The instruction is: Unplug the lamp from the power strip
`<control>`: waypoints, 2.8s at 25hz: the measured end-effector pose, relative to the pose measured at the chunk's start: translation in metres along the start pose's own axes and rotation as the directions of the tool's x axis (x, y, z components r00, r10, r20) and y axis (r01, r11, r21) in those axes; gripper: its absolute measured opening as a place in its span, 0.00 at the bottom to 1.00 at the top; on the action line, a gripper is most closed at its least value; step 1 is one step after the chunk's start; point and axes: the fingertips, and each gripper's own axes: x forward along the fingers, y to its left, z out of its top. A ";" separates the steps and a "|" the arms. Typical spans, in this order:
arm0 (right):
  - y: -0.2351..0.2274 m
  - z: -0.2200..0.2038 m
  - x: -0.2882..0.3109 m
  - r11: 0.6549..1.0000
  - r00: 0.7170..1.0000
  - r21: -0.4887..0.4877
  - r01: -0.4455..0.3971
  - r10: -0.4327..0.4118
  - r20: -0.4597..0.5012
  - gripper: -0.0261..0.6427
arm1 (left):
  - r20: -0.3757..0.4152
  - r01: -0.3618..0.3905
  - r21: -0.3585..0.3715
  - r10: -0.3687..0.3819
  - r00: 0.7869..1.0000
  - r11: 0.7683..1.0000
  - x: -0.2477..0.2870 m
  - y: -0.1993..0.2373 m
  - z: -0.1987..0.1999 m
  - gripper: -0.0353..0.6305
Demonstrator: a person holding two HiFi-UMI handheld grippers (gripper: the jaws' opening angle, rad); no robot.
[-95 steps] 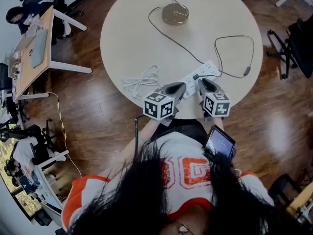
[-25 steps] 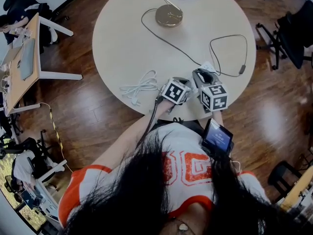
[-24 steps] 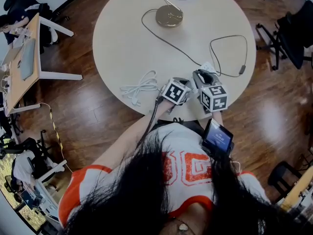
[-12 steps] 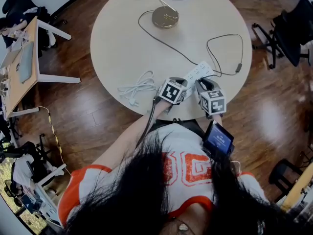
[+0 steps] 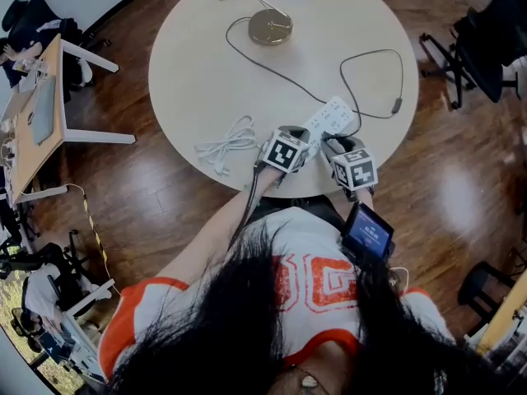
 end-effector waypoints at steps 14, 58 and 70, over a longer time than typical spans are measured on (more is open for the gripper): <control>-0.025 -0.008 -0.050 0.987 0.978 0.123 0.100 -0.120 0.169 0.09 | 0.193 -0.002 -0.124 0.026 0.981 0.992 -0.046 -0.012 0.033 0.05; 0.157 -0.034 -0.102 0.981 0.914 0.196 0.016 -0.094 0.395 0.04 | 0.457 0.151 -0.170 -0.058 0.888 0.974 -0.200 -0.079 -0.060 0.05; 0.159 -0.012 -0.099 0.991 0.918 0.136 0.013 -0.066 0.390 0.04 | 0.492 0.162 -0.173 -0.057 0.869 0.971 -0.202 -0.076 -0.044 0.05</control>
